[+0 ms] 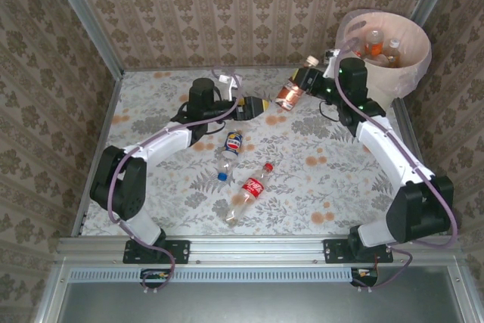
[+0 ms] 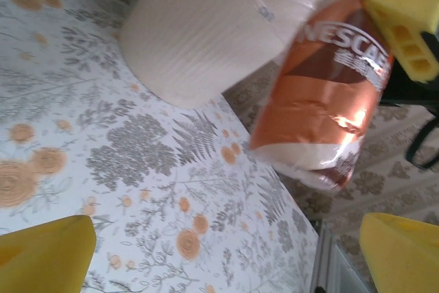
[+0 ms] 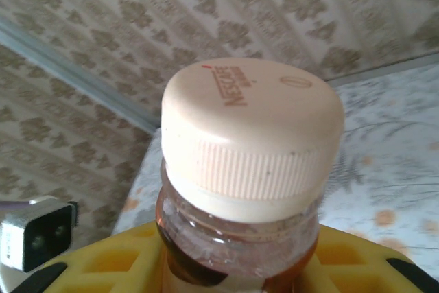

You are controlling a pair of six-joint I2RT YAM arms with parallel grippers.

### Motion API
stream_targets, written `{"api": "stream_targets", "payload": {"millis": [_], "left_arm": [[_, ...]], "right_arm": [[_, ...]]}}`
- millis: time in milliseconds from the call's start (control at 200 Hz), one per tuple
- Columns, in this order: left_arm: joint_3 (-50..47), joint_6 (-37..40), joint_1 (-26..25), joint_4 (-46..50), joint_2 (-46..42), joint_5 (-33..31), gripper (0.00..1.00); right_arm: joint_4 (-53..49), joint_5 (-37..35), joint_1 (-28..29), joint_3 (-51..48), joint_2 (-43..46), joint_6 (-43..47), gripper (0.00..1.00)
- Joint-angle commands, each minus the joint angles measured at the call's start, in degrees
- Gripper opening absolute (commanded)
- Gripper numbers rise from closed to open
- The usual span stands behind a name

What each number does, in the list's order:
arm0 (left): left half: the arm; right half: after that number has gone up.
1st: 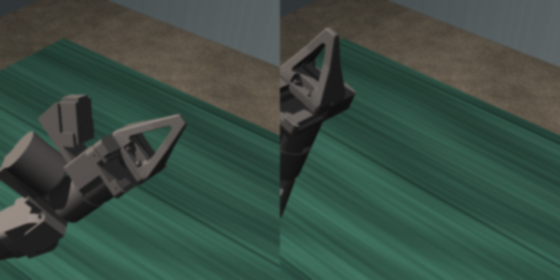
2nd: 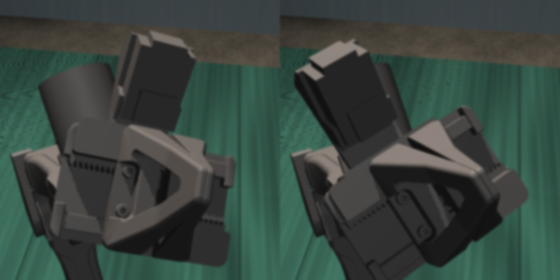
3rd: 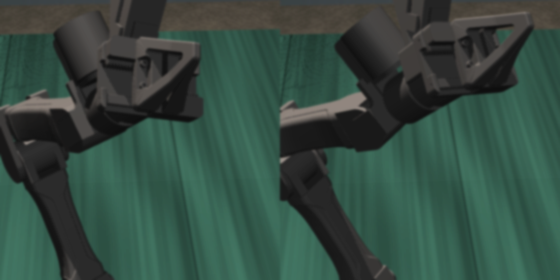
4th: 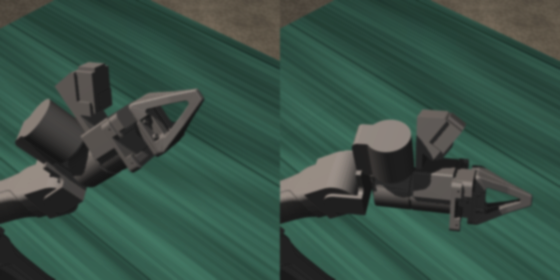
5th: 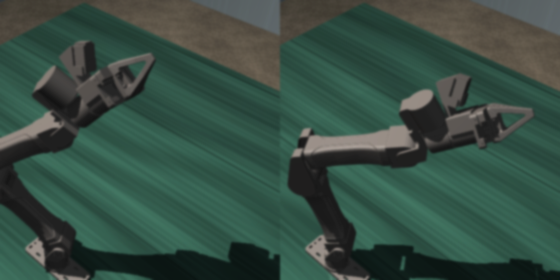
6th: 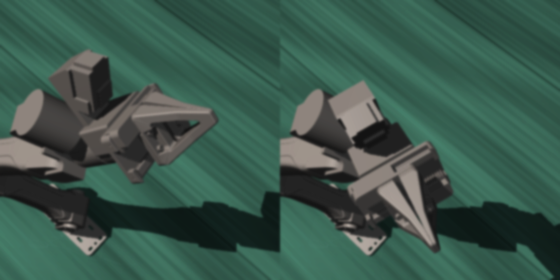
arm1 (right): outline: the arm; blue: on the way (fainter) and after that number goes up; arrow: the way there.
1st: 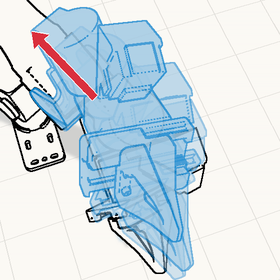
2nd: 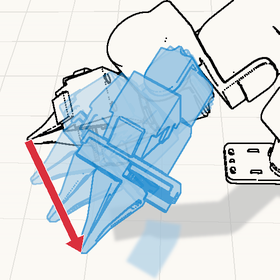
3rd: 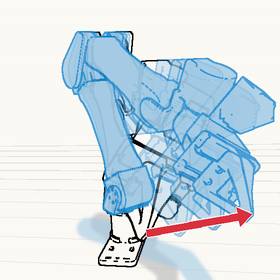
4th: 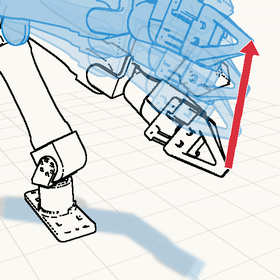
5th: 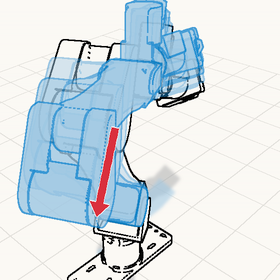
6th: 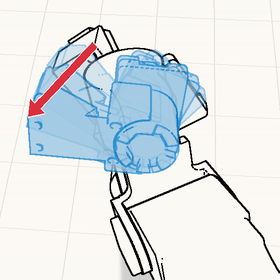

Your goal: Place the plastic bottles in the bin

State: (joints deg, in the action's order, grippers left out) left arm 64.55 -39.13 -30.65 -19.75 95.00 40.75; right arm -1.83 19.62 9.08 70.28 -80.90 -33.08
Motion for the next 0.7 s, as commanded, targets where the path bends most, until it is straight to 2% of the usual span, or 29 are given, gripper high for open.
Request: {"api": "stream_targets", "payload": {"millis": [0,280,435,700], "left_arm": [[-1.2,-2.2,1.3,0.7,-2.2,-5.9,1.0],[-2.2,-3.8,2.1,0.9,-1.8,-9.1,1.0],[-2.5,-3.8,2.1,1.2,-1.9,-9.5,1.0],[-2.4,-3.6,2.2,1.9,-2.1,-9.9,1.0]], "right_arm": [[-5.2,-8.0,-1.4,2.1,4.0,7.1,0.4],[-9.4,-14.3,-8.5,13.9,2.0,15.2,0.41],[-8.5,-14.3,-13.4,21.0,-2.6,13.8,0.41],[-0.3,-26.0,-20.5,25.2,-10.8,8.7,0.42]]}}
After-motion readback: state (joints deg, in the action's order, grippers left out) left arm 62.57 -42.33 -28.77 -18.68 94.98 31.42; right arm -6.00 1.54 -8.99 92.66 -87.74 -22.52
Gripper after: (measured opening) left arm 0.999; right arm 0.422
